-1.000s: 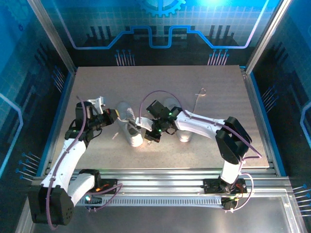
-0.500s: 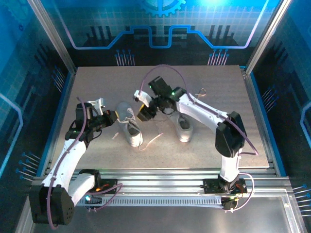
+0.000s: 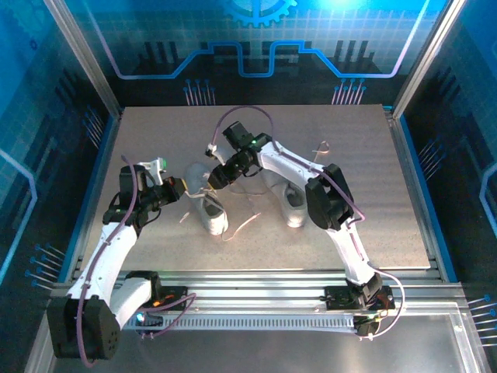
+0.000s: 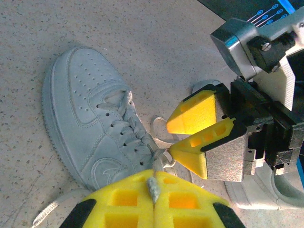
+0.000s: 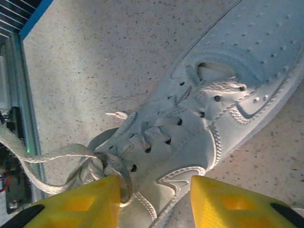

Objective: Tie the shoes

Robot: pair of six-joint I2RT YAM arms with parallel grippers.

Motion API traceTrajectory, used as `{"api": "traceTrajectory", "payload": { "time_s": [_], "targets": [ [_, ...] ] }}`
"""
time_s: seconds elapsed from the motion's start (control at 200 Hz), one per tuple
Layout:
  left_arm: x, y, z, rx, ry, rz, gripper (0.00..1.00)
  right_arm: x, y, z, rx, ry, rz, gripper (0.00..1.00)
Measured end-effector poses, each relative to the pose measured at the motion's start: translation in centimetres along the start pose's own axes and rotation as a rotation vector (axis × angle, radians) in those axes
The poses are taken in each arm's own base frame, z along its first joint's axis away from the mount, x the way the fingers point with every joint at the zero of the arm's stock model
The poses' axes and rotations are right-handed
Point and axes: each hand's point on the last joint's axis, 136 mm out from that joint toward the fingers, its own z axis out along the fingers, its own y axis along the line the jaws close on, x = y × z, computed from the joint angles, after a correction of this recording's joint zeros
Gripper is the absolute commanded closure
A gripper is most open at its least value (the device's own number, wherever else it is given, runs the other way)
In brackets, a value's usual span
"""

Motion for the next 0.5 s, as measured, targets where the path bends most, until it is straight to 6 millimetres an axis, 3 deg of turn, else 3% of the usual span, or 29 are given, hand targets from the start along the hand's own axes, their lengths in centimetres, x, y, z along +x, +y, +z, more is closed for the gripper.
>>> {"api": "traceTrajectory", "payload": {
  "time_s": [0.25,0.425,0.5],
  "targets": [
    [0.1,0.2,0.1,-0.005,0.005,0.006,1.00,-1.1,1.1,0.2,-0.075,-0.012,0.003,0.59],
    [0.1,0.4,0.2,-0.008,0.009,0.006,1.00,-0.3,0.7,1.4,-0.105,0.026,0.034,0.59],
    [0.2,0.4,0.2,-0.010,0.011,0.005,1.00,-0.3,0.8,1.4,-0.113,0.029,0.033,0.63]
  ]
}}
